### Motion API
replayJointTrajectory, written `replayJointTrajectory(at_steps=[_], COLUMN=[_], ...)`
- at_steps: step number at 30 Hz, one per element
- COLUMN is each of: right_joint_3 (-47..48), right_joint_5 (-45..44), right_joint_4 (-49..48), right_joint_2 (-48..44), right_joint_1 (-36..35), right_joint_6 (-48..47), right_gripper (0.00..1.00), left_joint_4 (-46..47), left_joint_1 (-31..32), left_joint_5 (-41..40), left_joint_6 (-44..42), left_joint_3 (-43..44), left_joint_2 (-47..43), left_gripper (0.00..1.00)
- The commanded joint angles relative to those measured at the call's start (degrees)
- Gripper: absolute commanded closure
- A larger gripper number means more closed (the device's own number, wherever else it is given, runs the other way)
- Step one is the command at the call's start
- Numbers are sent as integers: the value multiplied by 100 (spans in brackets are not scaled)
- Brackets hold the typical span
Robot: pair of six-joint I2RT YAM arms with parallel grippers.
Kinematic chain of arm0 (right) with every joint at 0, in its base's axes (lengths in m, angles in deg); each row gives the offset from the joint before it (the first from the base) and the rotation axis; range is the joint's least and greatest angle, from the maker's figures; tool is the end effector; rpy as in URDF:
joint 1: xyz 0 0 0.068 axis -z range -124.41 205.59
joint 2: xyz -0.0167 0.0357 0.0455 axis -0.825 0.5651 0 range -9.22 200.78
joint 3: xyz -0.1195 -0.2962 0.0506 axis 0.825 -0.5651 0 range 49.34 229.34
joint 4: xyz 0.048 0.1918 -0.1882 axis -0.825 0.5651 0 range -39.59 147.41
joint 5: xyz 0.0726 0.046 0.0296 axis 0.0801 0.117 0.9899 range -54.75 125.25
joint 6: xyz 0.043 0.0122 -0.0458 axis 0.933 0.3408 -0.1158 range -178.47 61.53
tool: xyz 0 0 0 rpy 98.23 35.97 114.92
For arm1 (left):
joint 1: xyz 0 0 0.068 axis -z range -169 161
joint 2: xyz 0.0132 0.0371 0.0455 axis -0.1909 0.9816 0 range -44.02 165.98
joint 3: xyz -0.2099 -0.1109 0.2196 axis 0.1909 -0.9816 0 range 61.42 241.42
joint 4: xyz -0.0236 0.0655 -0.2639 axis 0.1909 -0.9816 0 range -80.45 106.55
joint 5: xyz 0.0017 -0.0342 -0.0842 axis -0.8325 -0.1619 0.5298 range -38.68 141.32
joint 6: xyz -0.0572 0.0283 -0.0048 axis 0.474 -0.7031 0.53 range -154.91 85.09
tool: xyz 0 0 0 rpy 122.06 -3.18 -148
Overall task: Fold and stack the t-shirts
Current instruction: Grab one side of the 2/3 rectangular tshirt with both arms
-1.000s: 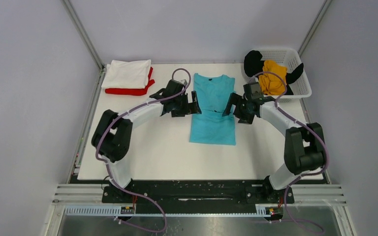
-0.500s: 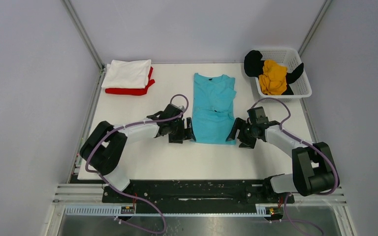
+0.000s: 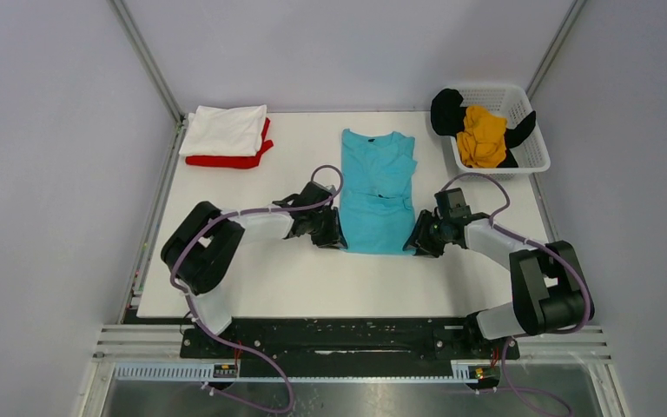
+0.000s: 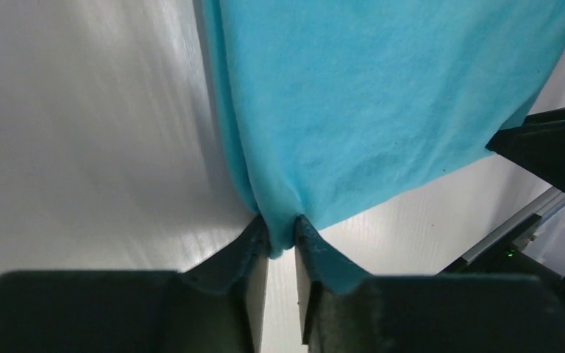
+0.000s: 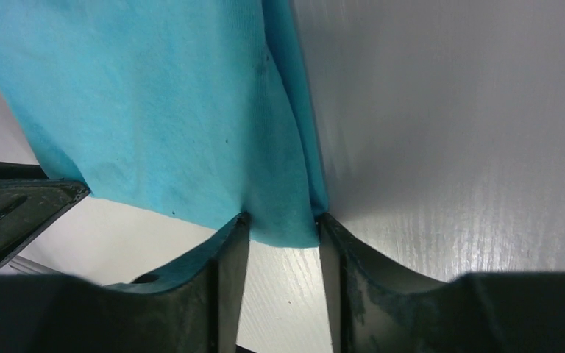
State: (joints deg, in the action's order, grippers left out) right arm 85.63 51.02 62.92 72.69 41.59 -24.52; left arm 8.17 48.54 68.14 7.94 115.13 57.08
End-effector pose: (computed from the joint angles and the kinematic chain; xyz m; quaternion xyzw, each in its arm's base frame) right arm 0.2515 0.0767 0.1811 0.1279 0.9446 0.2310 0.1948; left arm 0.2827 -0.2352 0.1745 -0.0009 0.9464 -0.2946 0.1321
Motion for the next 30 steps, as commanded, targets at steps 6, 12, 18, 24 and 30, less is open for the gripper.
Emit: replayJointTrajectory(at_steps=[6, 12, 18, 24, 30], right_joint_3=[-74, -591, -1092, -1292, -822], right_joint_5=[-191, 181, 712, 1477, 1869], right_joint_4=[55, 746, 2066, 3094, 3414], right_joint_2=[413, -667, -2518, -4428, -5558], right_joint_1=[-46, -175, -1006, -1583, -1583], right_joint_6=[-60, -246, -106, 477, 522], right_gripper=[97, 100, 100, 100, 100], left_joint_4=[-231, -187, -477, -1201, -1506], left_joint_1=[69, 187, 837, 1535, 1617], left_joint_5=[-60, -34, 169, 138, 335], left_joint_6=[-88, -1, 205, 527, 496], left_joint_3=[32, -894, -1841, -2321, -2160], left_joint_2=[196, -847, -2394, -4362, -5579], left_gripper=[100, 100, 100, 100, 100])
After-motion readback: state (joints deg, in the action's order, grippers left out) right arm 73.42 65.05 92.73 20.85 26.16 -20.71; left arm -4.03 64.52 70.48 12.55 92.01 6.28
